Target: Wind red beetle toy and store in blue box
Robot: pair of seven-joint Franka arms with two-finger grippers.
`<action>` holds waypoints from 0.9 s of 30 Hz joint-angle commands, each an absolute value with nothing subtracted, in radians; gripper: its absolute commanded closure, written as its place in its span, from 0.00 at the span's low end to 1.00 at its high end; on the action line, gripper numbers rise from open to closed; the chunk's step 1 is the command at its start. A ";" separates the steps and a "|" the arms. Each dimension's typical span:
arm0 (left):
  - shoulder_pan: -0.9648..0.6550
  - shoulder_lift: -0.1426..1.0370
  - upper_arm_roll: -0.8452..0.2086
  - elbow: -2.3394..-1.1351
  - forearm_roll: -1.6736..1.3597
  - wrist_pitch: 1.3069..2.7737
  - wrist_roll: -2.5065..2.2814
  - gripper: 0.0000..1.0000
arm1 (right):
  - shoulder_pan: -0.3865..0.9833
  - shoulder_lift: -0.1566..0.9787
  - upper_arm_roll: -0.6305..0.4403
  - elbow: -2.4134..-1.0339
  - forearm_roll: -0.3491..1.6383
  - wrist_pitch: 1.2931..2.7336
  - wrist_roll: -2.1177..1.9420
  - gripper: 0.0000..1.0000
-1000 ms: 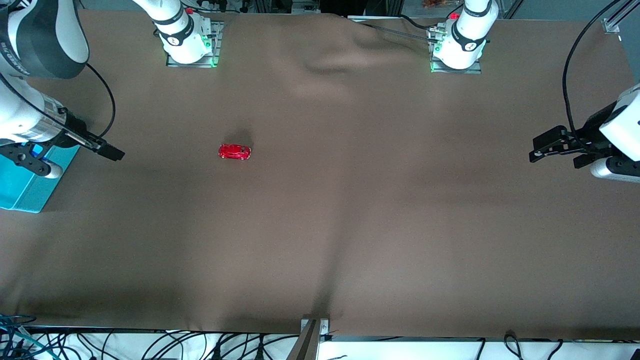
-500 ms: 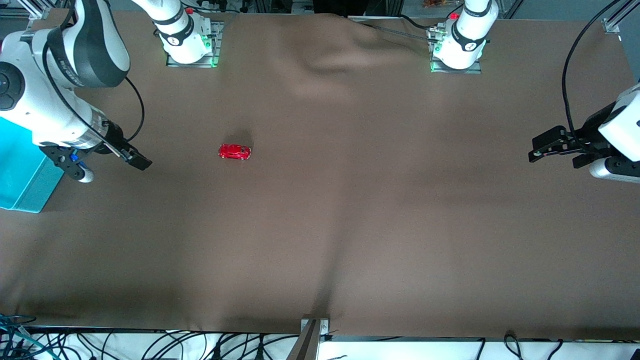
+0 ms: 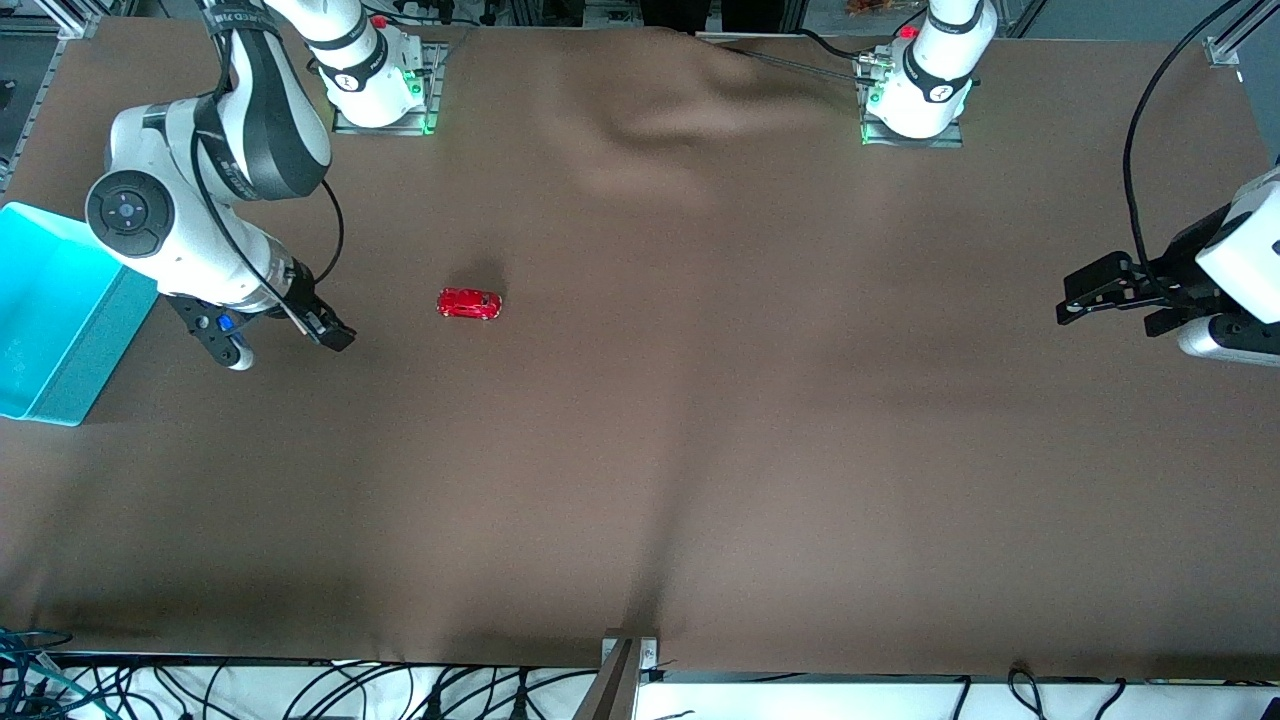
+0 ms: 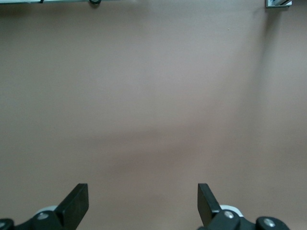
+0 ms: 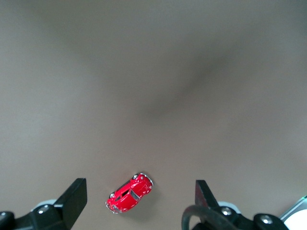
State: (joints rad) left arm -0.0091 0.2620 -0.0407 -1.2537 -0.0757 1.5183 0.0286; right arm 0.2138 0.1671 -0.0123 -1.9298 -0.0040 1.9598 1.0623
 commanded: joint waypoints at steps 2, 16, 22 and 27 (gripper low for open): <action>-0.011 0.261 -0.032 -1.253 -0.098 1.506 0.058 0.00 | 0.236 0.163 -0.012 -2.000 0.006 2.048 1.186 0.00; -0.009 0.262 -0.032 -1.253 -0.098 1.506 0.060 0.00 | 0.284 0.232 0.023 -2.057 0.006 2.163 1.476 0.00; -0.009 0.262 -0.032 -1.252 -0.098 1.506 0.058 0.00 | 0.285 0.244 0.038 -2.075 0.008 2.194 1.584 0.00; -0.009 0.262 -0.032 -1.252 -0.097 1.506 0.058 0.00 | 0.288 0.245 0.057 -2.092 0.006 2.197 1.632 0.00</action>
State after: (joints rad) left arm -0.0091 0.2650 -0.0407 -1.2545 -0.0758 1.5179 0.0286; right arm 0.2857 0.2574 0.0399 -2.0590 -0.0038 2.1724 1.5772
